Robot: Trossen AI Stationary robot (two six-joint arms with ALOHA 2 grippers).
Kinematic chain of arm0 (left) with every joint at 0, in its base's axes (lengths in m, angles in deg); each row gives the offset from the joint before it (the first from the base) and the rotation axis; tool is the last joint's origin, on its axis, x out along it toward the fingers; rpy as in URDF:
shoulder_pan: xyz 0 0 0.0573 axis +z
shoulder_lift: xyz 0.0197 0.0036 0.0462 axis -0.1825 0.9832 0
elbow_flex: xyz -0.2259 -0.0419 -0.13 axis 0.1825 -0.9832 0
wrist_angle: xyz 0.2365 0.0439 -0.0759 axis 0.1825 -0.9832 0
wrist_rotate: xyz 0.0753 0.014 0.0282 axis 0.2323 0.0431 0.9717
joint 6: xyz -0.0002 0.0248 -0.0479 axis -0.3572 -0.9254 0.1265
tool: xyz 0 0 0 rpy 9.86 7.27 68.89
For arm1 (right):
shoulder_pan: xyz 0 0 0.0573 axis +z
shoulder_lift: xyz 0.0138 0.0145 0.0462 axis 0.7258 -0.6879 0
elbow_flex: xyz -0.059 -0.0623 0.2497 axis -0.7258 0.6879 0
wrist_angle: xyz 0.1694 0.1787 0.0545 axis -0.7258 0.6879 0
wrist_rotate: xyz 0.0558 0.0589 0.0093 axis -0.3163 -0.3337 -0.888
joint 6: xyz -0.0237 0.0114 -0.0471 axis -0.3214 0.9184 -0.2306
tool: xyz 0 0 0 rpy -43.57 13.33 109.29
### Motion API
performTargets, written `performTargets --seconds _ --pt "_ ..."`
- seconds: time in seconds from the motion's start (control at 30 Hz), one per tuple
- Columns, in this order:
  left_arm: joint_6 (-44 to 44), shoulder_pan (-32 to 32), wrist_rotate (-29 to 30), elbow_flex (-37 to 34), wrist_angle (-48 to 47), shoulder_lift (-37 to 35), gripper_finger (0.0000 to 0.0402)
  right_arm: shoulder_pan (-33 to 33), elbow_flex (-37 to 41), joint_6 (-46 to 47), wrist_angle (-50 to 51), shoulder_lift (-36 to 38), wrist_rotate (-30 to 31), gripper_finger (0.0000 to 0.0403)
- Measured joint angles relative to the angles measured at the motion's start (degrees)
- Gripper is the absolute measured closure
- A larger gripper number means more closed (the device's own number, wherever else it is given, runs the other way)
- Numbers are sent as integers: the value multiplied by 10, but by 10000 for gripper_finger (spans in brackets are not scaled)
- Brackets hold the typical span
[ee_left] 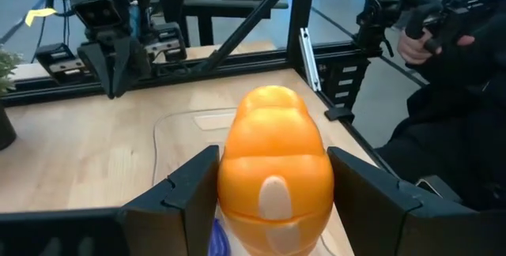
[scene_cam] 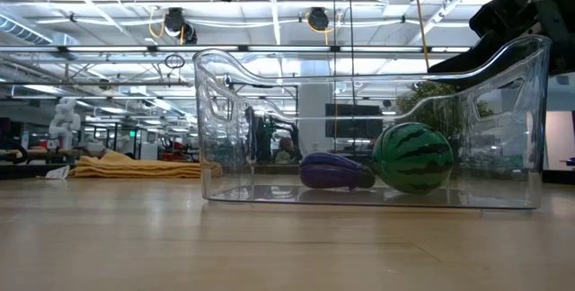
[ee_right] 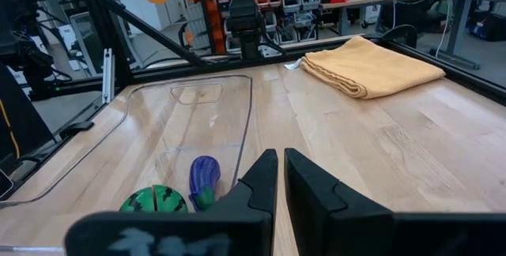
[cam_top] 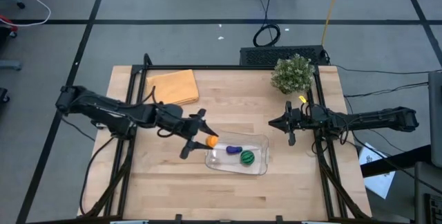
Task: Pick and placing Produce into tupperware
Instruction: Put the orange croissant into the transparent bin
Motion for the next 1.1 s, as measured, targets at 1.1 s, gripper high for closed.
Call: performTargets --seconds 1.1 --pt "4 37 -45 119 -71 99 190 0 0 -2 -6 0 0 387"
